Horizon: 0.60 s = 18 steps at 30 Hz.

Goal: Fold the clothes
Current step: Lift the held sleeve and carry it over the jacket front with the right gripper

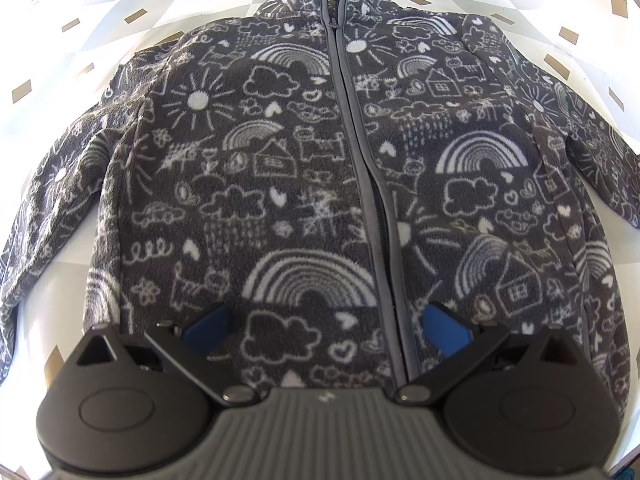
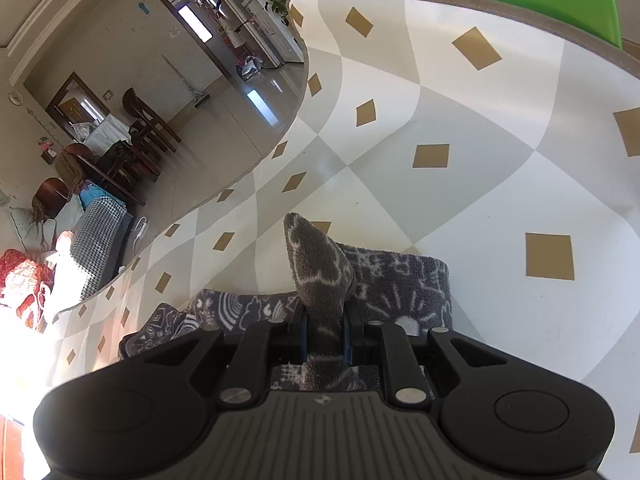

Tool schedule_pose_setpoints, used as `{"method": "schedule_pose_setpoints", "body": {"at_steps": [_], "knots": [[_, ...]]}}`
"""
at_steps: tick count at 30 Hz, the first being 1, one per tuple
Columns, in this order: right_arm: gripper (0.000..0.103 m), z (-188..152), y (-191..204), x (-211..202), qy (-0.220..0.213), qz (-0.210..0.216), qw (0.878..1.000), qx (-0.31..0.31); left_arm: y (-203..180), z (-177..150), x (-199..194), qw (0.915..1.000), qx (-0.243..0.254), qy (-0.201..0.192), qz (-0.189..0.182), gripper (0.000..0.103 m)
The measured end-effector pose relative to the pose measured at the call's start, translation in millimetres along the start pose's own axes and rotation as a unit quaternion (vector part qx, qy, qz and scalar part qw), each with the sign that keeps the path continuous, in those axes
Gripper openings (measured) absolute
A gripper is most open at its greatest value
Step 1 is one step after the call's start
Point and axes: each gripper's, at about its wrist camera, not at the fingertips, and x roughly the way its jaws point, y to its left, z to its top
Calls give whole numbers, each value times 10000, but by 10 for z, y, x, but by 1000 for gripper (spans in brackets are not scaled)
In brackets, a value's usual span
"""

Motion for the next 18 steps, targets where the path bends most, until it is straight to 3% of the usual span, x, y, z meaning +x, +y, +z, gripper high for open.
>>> {"method": "schedule_pose_setpoints", "body": {"at_steps": [18], "knots": [[16, -245, 864, 339, 150, 866, 9955, -346, 40, 30, -7, 9999, -133, 28, -75, 103]]}}
